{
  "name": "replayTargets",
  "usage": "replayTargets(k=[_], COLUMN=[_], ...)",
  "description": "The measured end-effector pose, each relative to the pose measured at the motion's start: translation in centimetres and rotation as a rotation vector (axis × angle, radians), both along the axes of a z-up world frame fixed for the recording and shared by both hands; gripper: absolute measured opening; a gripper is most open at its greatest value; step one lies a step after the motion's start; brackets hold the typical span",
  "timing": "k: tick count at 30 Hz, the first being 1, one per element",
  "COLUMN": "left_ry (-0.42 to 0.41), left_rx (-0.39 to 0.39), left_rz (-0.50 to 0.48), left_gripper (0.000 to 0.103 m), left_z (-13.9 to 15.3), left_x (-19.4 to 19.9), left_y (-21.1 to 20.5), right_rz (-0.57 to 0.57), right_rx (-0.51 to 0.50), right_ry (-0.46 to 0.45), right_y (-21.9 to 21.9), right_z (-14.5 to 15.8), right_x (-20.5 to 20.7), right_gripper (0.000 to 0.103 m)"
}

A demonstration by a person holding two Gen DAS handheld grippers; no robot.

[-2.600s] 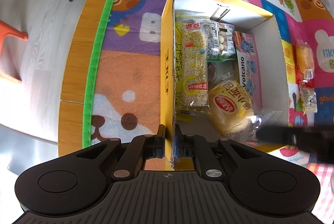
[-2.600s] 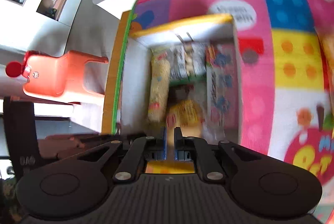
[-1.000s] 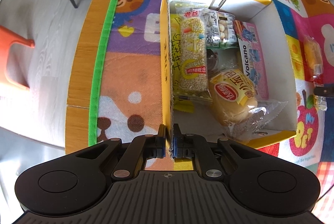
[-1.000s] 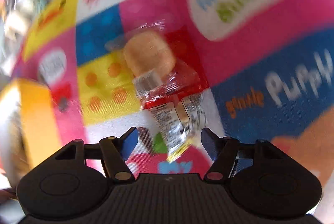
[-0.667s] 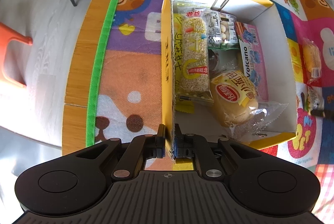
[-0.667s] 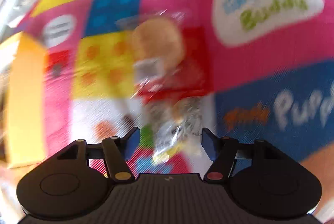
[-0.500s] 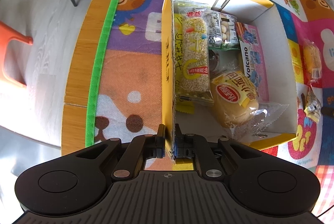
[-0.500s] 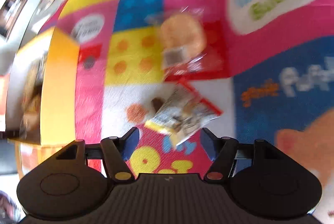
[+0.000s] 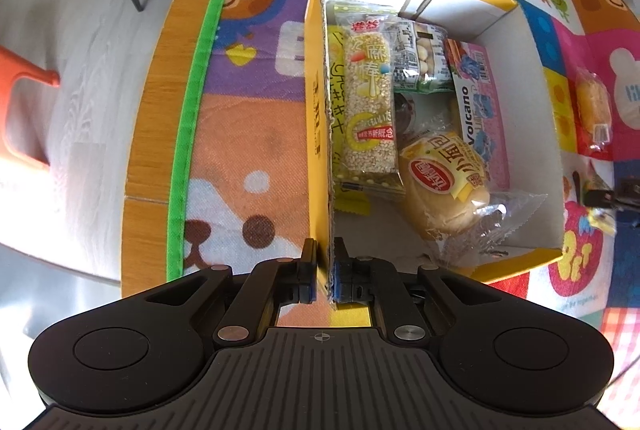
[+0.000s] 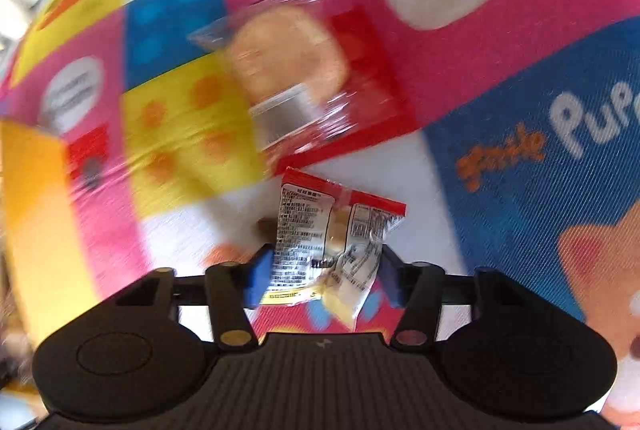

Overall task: Organize objects
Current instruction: 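Carry the red-topped packets over the yellow box with the right gripper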

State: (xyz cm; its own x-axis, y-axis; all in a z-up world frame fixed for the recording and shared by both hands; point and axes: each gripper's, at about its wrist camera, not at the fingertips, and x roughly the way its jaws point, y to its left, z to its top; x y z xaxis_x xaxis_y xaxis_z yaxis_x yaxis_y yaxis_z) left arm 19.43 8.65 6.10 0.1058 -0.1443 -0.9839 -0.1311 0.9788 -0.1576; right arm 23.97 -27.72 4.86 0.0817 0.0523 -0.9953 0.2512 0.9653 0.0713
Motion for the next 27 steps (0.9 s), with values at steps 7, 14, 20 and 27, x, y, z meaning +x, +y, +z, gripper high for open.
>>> replayTargets(k=[7, 14, 20, 27], left_ry=[0.018, 0.026, 0.03, 0.028], left_rx=[-0.025, -0.05, -0.056, -0.082], left_rz=[-0.033, -0.054, -0.077, -0.053], left_gripper=[0.01, 0.011, 0.011, 0.012], left_z=[-0.1, -0.3, -0.4, -0.5], left_x=[0.0, 0.2, 0.5, 0.4], left_y=[0.3, 0.6, 0.7, 1.1], right_rz=[0.151, 0.34, 0.4, 0.441], right_rx=[0.114, 0.172, 0.19, 0.155], right_ry=[-0.075, -0.186, -0.229, -0.209], right_y=[4.8, 10.7, 14.7, 17.6], right_z=[10.9, 22.3, 26.6, 27.7], right_x=[-5.7, -8.9, -10.9, -12.5], right_gripper=[0.052, 0.052, 0.052, 0.052])
